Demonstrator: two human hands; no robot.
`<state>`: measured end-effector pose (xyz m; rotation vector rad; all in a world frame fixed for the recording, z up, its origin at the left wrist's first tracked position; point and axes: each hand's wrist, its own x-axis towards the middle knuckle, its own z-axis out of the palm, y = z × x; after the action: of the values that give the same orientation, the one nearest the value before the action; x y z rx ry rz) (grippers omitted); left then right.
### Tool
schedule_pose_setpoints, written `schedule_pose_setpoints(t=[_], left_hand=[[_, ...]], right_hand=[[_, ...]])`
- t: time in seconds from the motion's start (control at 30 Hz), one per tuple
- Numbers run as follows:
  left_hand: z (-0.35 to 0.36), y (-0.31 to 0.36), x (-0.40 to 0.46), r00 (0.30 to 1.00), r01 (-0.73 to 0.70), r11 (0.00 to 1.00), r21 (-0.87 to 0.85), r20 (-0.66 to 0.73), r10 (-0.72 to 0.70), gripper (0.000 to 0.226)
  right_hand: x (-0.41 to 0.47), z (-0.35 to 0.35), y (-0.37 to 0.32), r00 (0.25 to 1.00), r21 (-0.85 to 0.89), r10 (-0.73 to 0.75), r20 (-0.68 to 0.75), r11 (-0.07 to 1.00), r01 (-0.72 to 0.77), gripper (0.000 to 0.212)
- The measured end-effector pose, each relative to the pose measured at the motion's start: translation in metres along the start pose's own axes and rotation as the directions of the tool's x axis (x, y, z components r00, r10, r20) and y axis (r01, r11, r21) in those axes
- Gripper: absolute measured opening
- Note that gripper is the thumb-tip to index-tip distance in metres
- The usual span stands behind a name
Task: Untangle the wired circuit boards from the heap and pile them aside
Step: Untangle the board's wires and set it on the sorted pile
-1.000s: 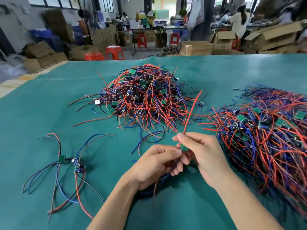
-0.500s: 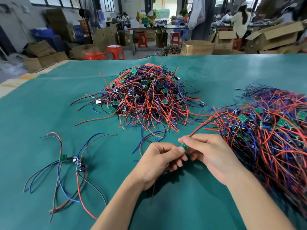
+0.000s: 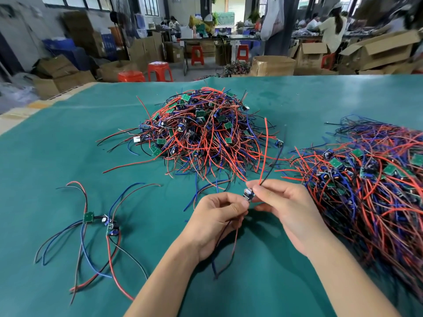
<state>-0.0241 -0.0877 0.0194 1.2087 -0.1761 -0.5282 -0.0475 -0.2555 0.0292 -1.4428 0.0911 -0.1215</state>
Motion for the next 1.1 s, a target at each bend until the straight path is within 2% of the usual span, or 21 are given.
schedule_pose_setpoints(t=[0.07, 0.13, 0.37, 0.5, 0.67, 0.73, 0.83, 0.9, 0.97, 1.0, 1.03, 1.1], left_hand=[[0.000, -0.001, 0.002, 0.999, -0.013, 1.000, 0.005, -0.037, 0.013, 0.016], [0.001, -0.002, 0.002, 0.999, -0.023, 0.999, 0.033, -0.044, 0.024, 0.014], [0.002, -0.003, -0.001, 0.994, -0.095, 0.968, 0.232, 0.081, 0.078, 0.023], [0.002, -0.001, -0.001, 0.988, -0.114, 0.960, 0.257, 0.128, 0.084, 0.023], [0.002, 0.001, -0.002, 0.977, -0.122, 0.950, 0.287, 0.203, 0.064, 0.022], [0.002, 0.001, -0.002, 0.973, -0.122, 0.948, 0.294, 0.226, 0.056, 0.022], [0.002, -0.001, -0.003, 0.968, -0.133, 0.941, 0.312, 0.245, 0.056, 0.022], [0.003, 0.000, -0.004, 0.974, -0.136, 0.949, 0.286, 0.214, 0.075, 0.020], [0.003, 0.001, -0.001, 0.991, -0.115, 0.980, 0.159, 0.079, 0.104, 0.018], [0.001, 0.002, 0.001, 0.994, -0.112, 0.990, 0.084, -0.001, 0.112, 0.018], [-0.001, 0.002, 0.003, 0.991, -0.117, 0.993, 0.027, -0.058, 0.119, 0.019], [-0.004, 0.002, 0.005, 0.986, -0.137, 0.990, -0.015, -0.094, 0.135, 0.022]], right_hand=[[0.000, 0.001, 0.001, 0.999, -0.023, -0.030, -0.039, 0.999, 0.029, 0.011], [0.000, 0.001, 0.002, 0.998, -0.083, -0.059, -0.037, 0.995, 0.056, 0.022], [0.000, -0.001, 0.004, 0.992, -0.196, -0.128, -0.006, 0.973, 0.125, 0.029], [0.006, -0.006, 0.007, 0.955, -0.309, -0.235, -0.179, 0.935, 0.172, 0.019], [0.018, -0.025, 0.005, 0.837, -0.265, -0.316, -0.447, 0.940, 0.214, 0.024], [0.022, -0.033, 0.004, 0.776, -0.156, -0.284, -0.564, 0.959, 0.237, 0.022], [0.023, -0.041, 0.001, 0.656, -0.011, -0.222, -0.722, 0.951, 0.309, 0.007], [0.023, -0.044, -0.003, 0.545, -0.025, -0.241, -0.803, 0.928, 0.373, 0.010], [0.022, -0.047, -0.009, 0.466, -0.026, -0.242, -0.851, 0.906, 0.422, 0.015], [0.020, -0.044, -0.010, 0.475, -0.026, -0.243, -0.846, 0.908, 0.419, 0.015], [0.018, -0.038, -0.009, 0.535, -0.021, -0.248, -0.808, 0.919, 0.395, 0.015], [0.012, -0.017, -0.002, 0.762, -0.040, -0.246, -0.600, 0.960, 0.278, 0.016]])
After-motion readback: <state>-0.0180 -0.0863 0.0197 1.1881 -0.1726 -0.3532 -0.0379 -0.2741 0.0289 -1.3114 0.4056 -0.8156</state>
